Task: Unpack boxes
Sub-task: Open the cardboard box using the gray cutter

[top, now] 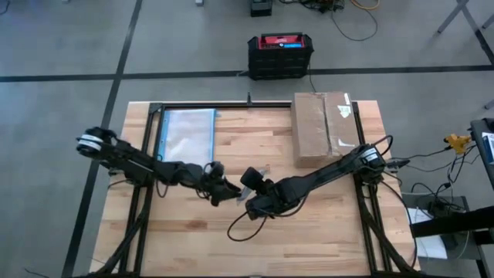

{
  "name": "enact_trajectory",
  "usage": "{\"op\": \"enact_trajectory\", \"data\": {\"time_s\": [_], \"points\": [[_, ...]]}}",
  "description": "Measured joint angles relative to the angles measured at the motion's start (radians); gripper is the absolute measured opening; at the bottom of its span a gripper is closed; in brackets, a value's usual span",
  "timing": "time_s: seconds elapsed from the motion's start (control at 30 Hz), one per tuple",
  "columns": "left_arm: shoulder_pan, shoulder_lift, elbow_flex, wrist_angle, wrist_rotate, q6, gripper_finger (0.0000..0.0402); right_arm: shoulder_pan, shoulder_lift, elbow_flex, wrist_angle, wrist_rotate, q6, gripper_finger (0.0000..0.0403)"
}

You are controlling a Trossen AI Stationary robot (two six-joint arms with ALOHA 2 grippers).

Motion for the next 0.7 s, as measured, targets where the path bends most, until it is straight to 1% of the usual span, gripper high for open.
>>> {"op": "enact_trajectory", "data": {"time_s": [0.17,0.23,0.33,0.57,0.7], "points": [[-0.001,0.042,0.064,-0.128,0.000,-0.027,0.0240,-0.005,0.000,0.000,0.003,0.000,-0.002,0.0103],[-0.001,0.061,0.083,-0.183,0.000,-0.046,0.0251,-0.009,0.000,0.000,0.002,0.001,-0.002,0.0103],[-0.002,0.087,0.098,-0.201,-0.001,-0.054,0.0261,-0.014,0.000,0.000,0.003,0.003,-0.003,0.0103],[-0.004,0.105,0.128,-0.196,-0.001,-0.024,0.0261,-0.022,0.000,0.000,0.007,0.000,-0.003,0.0103],[-0.004,0.104,0.133,-0.199,-0.001,-0.024,0.0235,-0.023,0.000,0.000,0.007,-0.006,0.003,0.0103]]}}
